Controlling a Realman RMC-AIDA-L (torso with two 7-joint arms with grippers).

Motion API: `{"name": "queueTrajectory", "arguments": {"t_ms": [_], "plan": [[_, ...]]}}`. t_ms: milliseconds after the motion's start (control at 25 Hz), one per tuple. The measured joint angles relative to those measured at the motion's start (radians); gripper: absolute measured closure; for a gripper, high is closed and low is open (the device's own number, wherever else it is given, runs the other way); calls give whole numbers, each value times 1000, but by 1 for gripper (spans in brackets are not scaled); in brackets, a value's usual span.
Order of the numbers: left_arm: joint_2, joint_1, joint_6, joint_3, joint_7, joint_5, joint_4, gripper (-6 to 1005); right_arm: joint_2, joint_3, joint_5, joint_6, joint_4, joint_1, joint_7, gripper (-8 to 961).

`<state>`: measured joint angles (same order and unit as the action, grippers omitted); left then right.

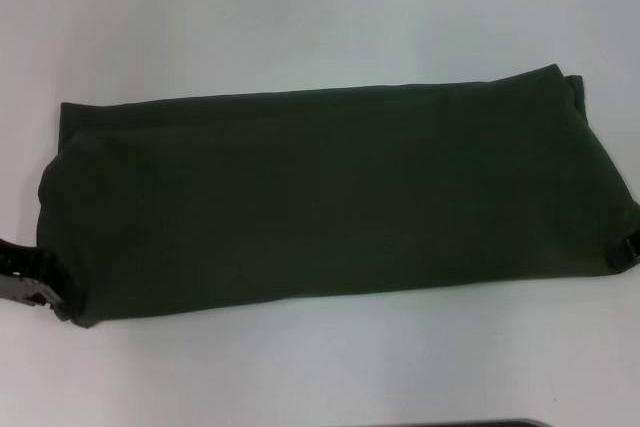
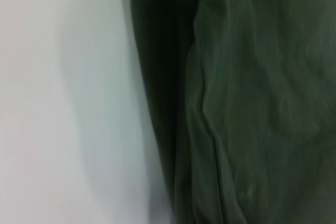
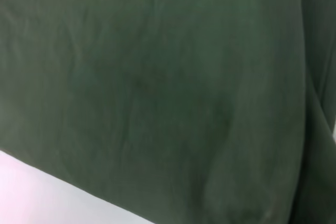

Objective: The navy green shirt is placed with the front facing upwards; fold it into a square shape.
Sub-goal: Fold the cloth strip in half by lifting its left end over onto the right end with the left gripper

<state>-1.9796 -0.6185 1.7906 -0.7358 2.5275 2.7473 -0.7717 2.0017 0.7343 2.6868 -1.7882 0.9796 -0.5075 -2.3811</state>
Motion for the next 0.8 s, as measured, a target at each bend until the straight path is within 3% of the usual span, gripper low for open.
{"name": "queueTrajectory", "arguments": {"t_ms": [120,520,640,720,800], "plan": [[0,0,6,5,7,0,5,980,1,0,-2,0,-1,-3,-2,930],[-3,47,8,24,36,0,-101,784,-12,-60,-3,-8,-6,-5,-15,927],[-1,52,14,27,38,0,-131,725,-20,-67,-1,-14,-4,2,-15,817],[4,52,23,27,40,2,-147,629,-31,-83,0,-21,2,6,-15,743],[7,53,34,28,44,4,-168,532,-51,-108,0,-30,6,7,-15,586]]}}
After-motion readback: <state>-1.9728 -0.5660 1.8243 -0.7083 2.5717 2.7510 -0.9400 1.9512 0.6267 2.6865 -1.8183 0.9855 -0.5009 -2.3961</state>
